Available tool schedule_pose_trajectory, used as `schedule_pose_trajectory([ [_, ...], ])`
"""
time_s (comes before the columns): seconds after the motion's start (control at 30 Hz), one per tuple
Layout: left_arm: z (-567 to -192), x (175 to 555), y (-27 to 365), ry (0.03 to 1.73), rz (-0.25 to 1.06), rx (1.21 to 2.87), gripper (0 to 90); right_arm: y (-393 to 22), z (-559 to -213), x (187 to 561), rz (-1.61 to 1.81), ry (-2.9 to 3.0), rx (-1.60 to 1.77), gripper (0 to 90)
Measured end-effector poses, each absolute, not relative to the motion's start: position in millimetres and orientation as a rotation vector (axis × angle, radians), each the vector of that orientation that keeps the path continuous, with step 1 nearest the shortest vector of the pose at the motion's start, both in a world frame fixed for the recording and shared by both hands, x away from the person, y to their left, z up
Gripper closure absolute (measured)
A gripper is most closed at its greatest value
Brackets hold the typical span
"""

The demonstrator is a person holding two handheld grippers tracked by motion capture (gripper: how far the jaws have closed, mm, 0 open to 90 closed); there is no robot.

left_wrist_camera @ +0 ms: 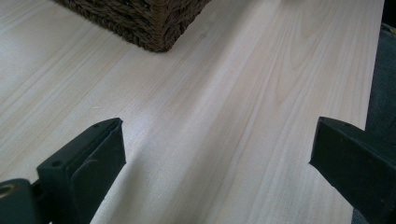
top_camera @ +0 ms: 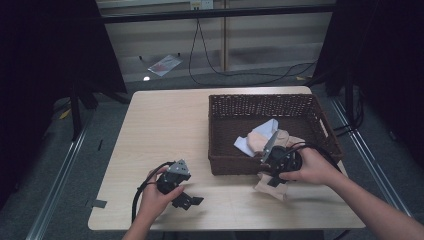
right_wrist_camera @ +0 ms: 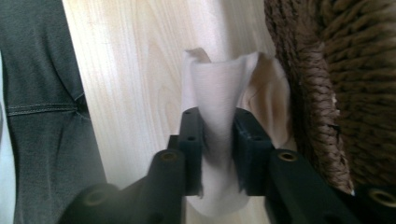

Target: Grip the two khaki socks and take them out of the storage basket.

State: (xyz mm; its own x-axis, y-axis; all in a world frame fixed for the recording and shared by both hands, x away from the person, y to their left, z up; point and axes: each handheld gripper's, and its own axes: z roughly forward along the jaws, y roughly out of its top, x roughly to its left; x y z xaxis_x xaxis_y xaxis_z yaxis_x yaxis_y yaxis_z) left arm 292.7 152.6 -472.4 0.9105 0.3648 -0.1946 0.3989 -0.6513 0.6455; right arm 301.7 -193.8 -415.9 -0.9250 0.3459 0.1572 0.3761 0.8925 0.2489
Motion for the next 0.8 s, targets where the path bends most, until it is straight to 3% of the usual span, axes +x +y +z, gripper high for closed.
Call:
schedule_pose_trajectory([
  [0.2,-472,293,153,0.541,-0.061,2.341,2.9,-196,-412,301,-0.445,-2.946,-0.569,59.9],
  [0.23,-472,293,153,0.543,-0.059,2.341,2.9,-198,-408,300,-0.446,-2.954,-0.588,53.4],
  [0.33,-473,292,152,0.554,-0.065,2.330,2.9,-200,-401,299,-0.468,-2.956,-0.582,53.2],
  [0.37,-473,292,151,0.553,-0.066,2.334,2.9,-201,-395,299,-0.465,-2.947,-0.587,46.7],
  [0.8,-474,293,151,0.540,-0.061,2.337,2.9,-209,-356,307,-0.496,-2.947,-0.648,33.6],
])
